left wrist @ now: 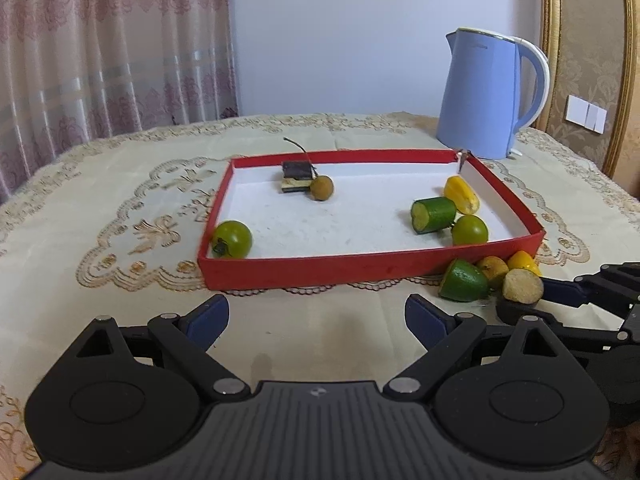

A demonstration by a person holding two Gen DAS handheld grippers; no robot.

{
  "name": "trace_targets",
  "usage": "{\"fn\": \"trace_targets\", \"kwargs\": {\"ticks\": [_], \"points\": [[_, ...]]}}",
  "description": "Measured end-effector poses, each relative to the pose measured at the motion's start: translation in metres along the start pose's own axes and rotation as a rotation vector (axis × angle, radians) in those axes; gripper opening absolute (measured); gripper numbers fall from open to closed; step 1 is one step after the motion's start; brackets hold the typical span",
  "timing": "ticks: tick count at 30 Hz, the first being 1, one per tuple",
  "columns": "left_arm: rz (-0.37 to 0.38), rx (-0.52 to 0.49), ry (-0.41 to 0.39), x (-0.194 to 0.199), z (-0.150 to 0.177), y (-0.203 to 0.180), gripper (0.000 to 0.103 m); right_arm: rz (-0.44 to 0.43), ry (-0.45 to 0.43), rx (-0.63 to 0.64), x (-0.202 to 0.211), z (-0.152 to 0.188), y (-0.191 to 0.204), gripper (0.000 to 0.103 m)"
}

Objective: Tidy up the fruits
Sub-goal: 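Grasp the dark log piece beside the tray with the right tool, then grasp the dark green oval fruit with the left tool while the right tool holds the log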

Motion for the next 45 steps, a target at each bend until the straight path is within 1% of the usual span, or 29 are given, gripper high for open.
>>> {"fn": "trace_targets", "kwargs": {"ticks": [2,4,8,10,13,17,19,20,21,22,24,26,31,34,39,40,41,42,43,45], "points": [[0.021,0.005,0.001,0.0,0.0,-0.002,0.096,0.006,-0.015,-0.011,0.006,0.0,-0.003,0.031],[0.061,0.003,-0.005,0.001,-0.001,-0.009,0.096,0.014,-0.035,-0.023,0.017,0.001,-0.008,0.031],[0.198,-0.014,-0.012,0.002,-0.003,-0.034,0.095,0.06,-0.057,-0.045,0.034,0.003,-0.026,0.031],[0.244,-0.049,-0.022,-0.001,-0.003,-0.051,0.095,0.078,-0.057,-0.078,0.039,0.008,-0.038,0.031],[0.287,-0.099,-0.022,-0.009,-0.002,-0.07,0.095,0.103,-0.05,-0.133,0.045,0.017,-0.056,0.031],[0.367,-0.17,-0.007,-0.02,-0.001,-0.085,0.094,0.133,-0.043,-0.177,0.052,0.029,-0.072,0.032],[0.385,-0.209,-0.009,-0.023,-0.003,-0.088,0.087,0.138,-0.041,-0.195,0.053,0.033,-0.076,0.032],[0.396,-0.229,0.0,-0.025,-0.004,-0.089,0.079,0.141,-0.041,-0.2,0.054,0.035,-0.078,0.032],[0.409,-0.244,0.014,-0.027,-0.004,-0.09,0.066,0.143,-0.041,-0.203,0.054,0.036,-0.079,0.032],[0.424,-0.262,0.04,-0.031,-0.004,-0.091,0.06,0.143,-0.043,-0.208,0.054,0.036,-0.079,0.032],[0.405,-0.294,0.039,-0.033,-0.005,-0.091,0.057,0.142,-0.046,-0.211,0.053,0.037,-0.079,0.032],[0.403,-0.322,0.036,-0.034,-0.006,-0.092,0.054,0.137,-0.049,-0.21,0.054,0.037,-0.078,0.032],[0.34,-0.35,0.02,-0.039,-0.004,-0.091,0.054,0.122,-0.05,-0.206,0.053,0.037,-0.074,0.032],[0.305,-0.372,0.025,-0.043,0.0,-0.088,0.054,0.12,-0.053,-0.202,0.054,0.036,-0.073,0.032],[0.343,-0.37,0.047,-0.052,-0.001,-0.096,0.053,0.116,-0.056,-0.209,0.054,0.036,-0.072,0.032],[0.332,-0.374,0.052,-0.055,-0.001,-0.097,0.053,0.116,-0.055,-0.21,0.054,0.036,-0.072,0.032],[0.323,-0.383,0.051,-0.056,0.001,-0.099,0.051,0.119,-0.054,-0.211,0.055,0.037,-0.072,0.032],[0.311,-0.39,0.048,-0.055,0.001,-0.099,0.043,0.12,-0.055,-0.212,0.055,0.037,-0.072,0.032],[0.294,-0.398,0.041,-0.055,0.001,-0.098,0.041,0.123,-0.056,-0.215,0.056,0.037,-0.073,0.032],[0.314,-0.382,0.056,-0.054,0.0,-0.095,0.041,0.127,-0.055,-0.217,0.057,0.037,-0.074,0.032]]}}
Point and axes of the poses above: each gripper's, at about its wrist camera, not at the fingertips, and x roughly against the way its jaws point, y to its left, z to its underside, the point moved 4 cm from there along -x, roughly the way its jaws point, and after that the axes turned 4 degrees about x, right-handed, at the moved point
